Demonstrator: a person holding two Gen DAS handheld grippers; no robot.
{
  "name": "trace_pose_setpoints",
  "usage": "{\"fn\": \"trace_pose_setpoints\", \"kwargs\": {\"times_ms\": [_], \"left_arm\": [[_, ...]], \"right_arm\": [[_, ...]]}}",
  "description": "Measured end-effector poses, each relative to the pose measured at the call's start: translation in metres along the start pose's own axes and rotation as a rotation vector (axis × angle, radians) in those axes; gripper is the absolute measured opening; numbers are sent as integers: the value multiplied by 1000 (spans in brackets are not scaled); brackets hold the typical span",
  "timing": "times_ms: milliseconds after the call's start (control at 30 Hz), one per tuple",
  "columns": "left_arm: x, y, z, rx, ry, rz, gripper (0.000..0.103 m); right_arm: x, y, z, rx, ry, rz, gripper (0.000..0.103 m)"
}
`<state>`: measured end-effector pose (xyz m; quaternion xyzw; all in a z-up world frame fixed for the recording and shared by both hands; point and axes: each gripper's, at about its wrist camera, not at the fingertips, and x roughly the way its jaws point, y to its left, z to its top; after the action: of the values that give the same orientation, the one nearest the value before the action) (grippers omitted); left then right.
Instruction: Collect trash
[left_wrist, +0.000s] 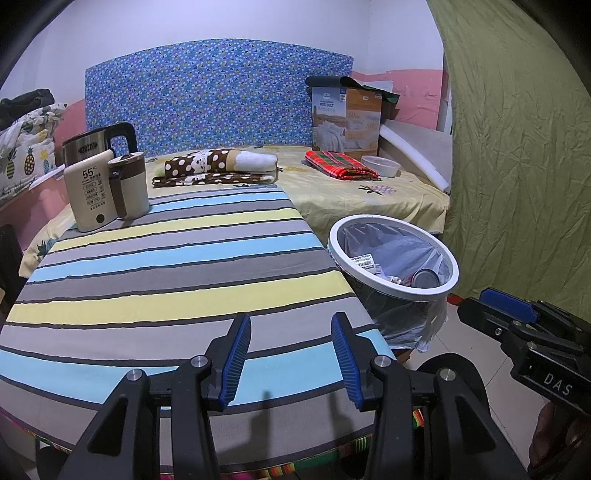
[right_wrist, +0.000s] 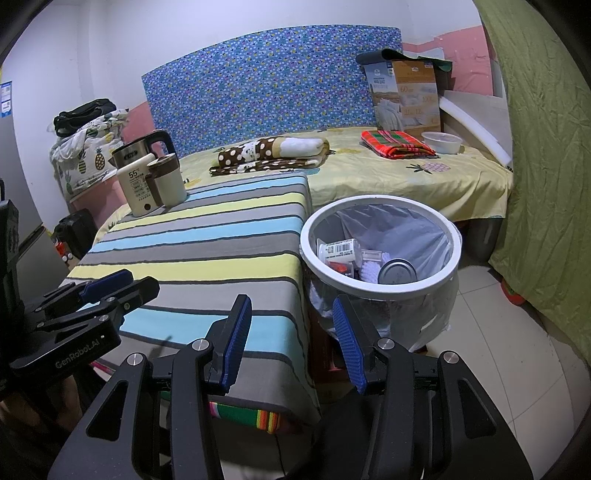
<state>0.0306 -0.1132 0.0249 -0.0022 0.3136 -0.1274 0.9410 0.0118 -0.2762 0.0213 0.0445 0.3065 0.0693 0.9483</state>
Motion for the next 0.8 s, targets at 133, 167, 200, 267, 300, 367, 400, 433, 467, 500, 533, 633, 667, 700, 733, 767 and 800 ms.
{"fn": "trace_pose_setpoints", "kwargs": {"times_ms": [133, 167, 200, 267, 300, 367, 400, 433, 467, 500, 533, 633, 667, 700, 733, 767, 800], "left_arm": [[-1, 0, 0, 1, -2, 0, 45], [-1, 0, 0, 2, -1, 2, 45], [-1, 0, 0, 3, -1, 2, 45], [-2, 1, 0, 4, -1, 3, 45], [-2, 1, -1, 4, -1, 4, 45], [-2, 1, -1, 3, 0, 5, 45], [-2, 1, -1, 2, 1, 14, 45], [-2, 2, -1, 2, 2, 19, 45], [-2, 2, -1, 1, 3, 21, 45], [-2, 3, -1, -2, 4, 20, 45], [-2, 3, -1, -2, 4, 18, 45], [-2, 1, -2, 9, 4, 11, 45], [-2, 0, -2, 14, 2, 9, 45], [-2, -1, -2, 19, -1, 9, 45], [-3, -2, -2, 24, -5, 11, 45], [-3, -3, -2, 27, -7, 10, 45], [-3, -4, -1, 28, -9, 10, 45]], "right_arm": [[0, 0, 0, 0, 0, 0, 48], [0, 0, 0, 1, 0, 0, 48], [0, 0, 0, 1, 0, 0, 48], [0, 0, 0, 0, 0, -1, 48], [0, 0, 0, 0, 0, -1, 48], [0, 0, 0, 1, 0, -1, 48], [0, 0, 0, 0, 0, -1, 48], [0, 0, 0, 0, 0, -1, 48], [0, 0, 0, 1, 0, 0, 48], [0, 0, 0, 0, 0, 0, 48], [0, 0, 0, 1, 1, -1, 48], [0, -1, 0, 1, 2, -1, 48], [-1, -1, 0, 1, 2, -2, 48], [0, -1, 0, 1, 2, -1, 48], [0, -1, 0, 1, 2, -2, 48], [0, -1, 0, 1, 2, -3, 48], [0, -1, 0, 3, 2, -2, 48]]}}
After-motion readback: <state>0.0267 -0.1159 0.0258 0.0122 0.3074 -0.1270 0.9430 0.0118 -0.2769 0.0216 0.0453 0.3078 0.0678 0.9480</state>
